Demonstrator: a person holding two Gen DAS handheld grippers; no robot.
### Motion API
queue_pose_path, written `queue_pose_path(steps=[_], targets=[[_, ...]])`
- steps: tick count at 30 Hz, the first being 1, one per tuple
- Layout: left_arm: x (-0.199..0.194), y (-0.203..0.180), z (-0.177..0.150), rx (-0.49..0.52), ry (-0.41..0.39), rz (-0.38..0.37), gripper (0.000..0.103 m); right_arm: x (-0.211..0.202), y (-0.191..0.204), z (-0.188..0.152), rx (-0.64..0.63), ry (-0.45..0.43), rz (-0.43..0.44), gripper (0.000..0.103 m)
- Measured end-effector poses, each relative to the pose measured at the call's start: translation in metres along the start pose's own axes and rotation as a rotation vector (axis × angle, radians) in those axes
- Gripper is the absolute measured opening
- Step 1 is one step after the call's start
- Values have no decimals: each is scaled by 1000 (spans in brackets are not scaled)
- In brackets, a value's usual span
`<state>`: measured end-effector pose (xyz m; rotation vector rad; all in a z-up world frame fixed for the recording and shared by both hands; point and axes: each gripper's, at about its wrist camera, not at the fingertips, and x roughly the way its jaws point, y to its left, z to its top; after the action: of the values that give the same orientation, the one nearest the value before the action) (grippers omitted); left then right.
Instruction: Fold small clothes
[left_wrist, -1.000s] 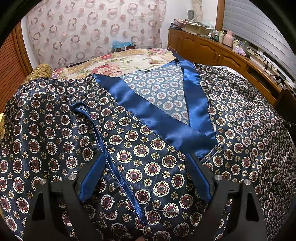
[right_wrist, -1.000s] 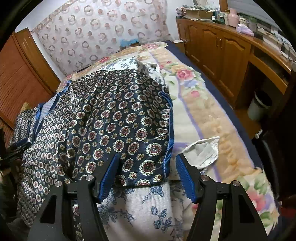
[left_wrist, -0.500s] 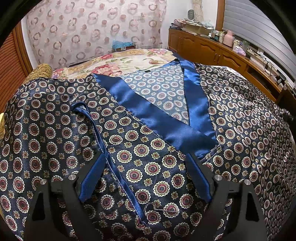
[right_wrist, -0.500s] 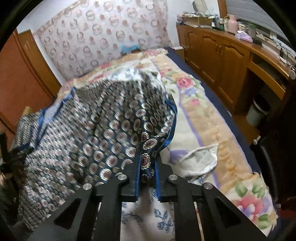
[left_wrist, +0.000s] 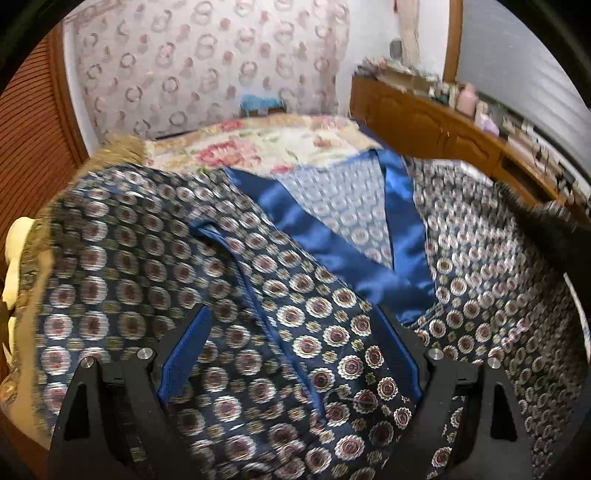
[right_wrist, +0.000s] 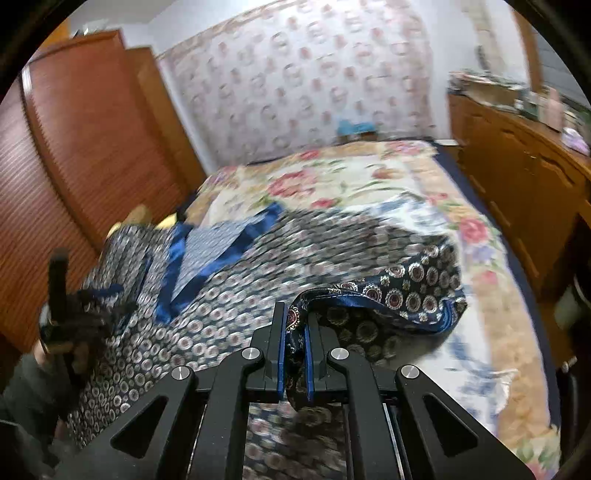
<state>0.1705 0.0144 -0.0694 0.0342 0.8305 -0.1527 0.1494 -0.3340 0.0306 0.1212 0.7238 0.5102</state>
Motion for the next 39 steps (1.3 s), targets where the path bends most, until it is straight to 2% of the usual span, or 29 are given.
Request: queue_pose_path(steps=[5, 10, 11, 12, 13, 15, 22, 26, 30, 34, 36, 37, 39], targets=[[-19, 11, 2, -21, -42, 12, 88, 33, 19, -13, -43, 82, 30, 8], [-29, 12, 5, -20, -71, 11, 88, 54, 22, -14, -24, 147, 28, 22], [-30, 11, 5, -21, -76, 6, 88, 56, 21, -15, -19, 153, 29, 30], [-30, 10, 5, -20, -77, 0, 88, 56, 21, -15, -14, 155, 26, 38], [-30, 7, 6, -18, -78, -2, 88, 55, 19, -11, -11, 151, 27, 40], [-31, 5, 6, -8, -81, -1, 88, 46, 20, -8, -12, 134, 29, 42], [-28, -3, 6, -1, -78, -15, 88, 3, 19, 5, -49, 33, -65, 47], [-28, -5, 5, 3, -77, -18, 88, -2, -5, 12, -24, 18, -153, 47], [-29, -4, 5, -1, -80, -14, 88, 12, -28, 15, 8, 38, -214, 47], [-29, -1, 3, -9, -76, -10, 88, 36, -45, 15, 94, 77, -229, 47], [-27, 0, 3, -8, -70, -6, 88, 48, -49, 17, 122, 95, -192, 47], [-27, 0, 2, -7, -67, -3, 88, 51, -52, 20, 134, 102, -179, 40], [-26, 1, 1, -7, -63, 1, 88, 57, -54, 23, 154, 108, -146, 20]])
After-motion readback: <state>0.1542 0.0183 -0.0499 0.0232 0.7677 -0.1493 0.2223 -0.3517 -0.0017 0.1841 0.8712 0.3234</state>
